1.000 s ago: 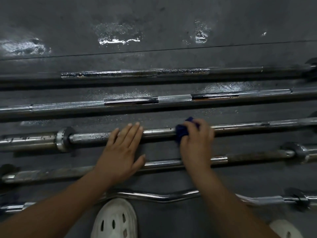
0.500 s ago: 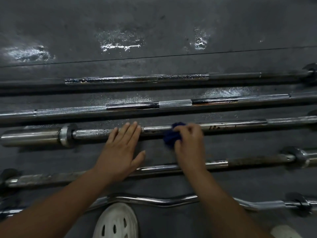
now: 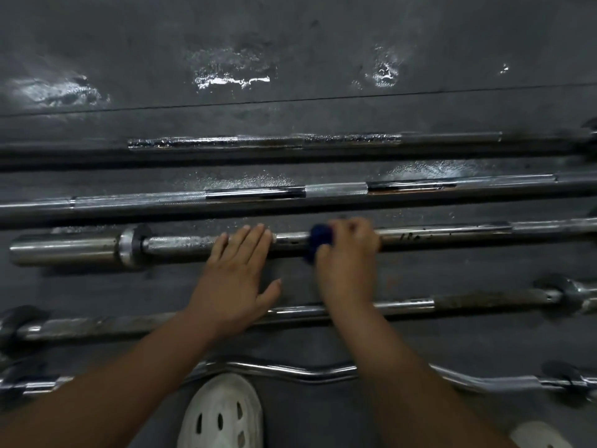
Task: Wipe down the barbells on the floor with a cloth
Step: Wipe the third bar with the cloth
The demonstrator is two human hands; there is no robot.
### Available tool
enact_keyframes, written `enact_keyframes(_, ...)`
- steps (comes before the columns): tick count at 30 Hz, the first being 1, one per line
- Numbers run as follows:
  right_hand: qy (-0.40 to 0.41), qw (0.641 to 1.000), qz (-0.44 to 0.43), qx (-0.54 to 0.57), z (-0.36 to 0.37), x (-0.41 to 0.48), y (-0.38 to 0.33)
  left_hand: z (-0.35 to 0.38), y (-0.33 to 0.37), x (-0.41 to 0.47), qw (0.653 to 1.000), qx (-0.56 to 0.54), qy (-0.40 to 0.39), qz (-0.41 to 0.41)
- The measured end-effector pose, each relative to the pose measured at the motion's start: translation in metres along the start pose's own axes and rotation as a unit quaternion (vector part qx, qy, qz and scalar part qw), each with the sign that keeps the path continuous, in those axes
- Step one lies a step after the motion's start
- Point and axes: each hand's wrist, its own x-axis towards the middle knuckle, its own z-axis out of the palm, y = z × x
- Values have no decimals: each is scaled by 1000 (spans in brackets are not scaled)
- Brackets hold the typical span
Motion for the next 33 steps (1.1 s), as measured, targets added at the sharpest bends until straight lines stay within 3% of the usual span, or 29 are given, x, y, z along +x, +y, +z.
enact_keyframes(2,-88,983,-163,-15,11,-14,-16,-3,3,-2,1000,-11,5,-6)
enact_keyframes(3,-101,978,-183,-18,9,-10,-15,-3,4,-4,1000,-14,8,-4)
enact_keyframes(7,28,999,13,-8,-4,6,20,-1,9,-14,999,-23,23,-10)
enact_keyframes(8,32,999,24,-22,-3,0,16,-1,12,-15,999,-21,24,-17)
enact_keyframes(12,-79,977,-191,-44,13,-37,-18,3,20,-19,999,-30,8,-29)
enact_keyframes(14,-98,969,-218,-59,5,-27,3,4,16,-25,1000,-27,4,-13)
enact_keyframes(19,20,995,35,-88,-31,-21,73,-2,19,-29,999,-43,12,-10)
enact_keyframes(21,-6,996,-4,-86,-18,-33,48,1,25,-25,999,-40,1,-6)
enact_keyframes(24,-104,974,-191,-69,-7,-43,25,3,27,-25,1000,-22,-18,4)
enact_keyframes(25,-110,969,-209,-68,-11,-35,31,2,24,-26,1000,-17,-19,9)
enact_keyframes(29,-19,997,-3,-71,-23,-25,55,2,22,-27,1000,-10,-16,20)
enact_keyframes(31,-37,997,-56,-44,-7,-40,21,4,28,-27,1000,-16,-15,10)
enact_keyframes(33,-102,978,-182,-11,4,-59,-6,3,28,-27,999,-27,-21,5)
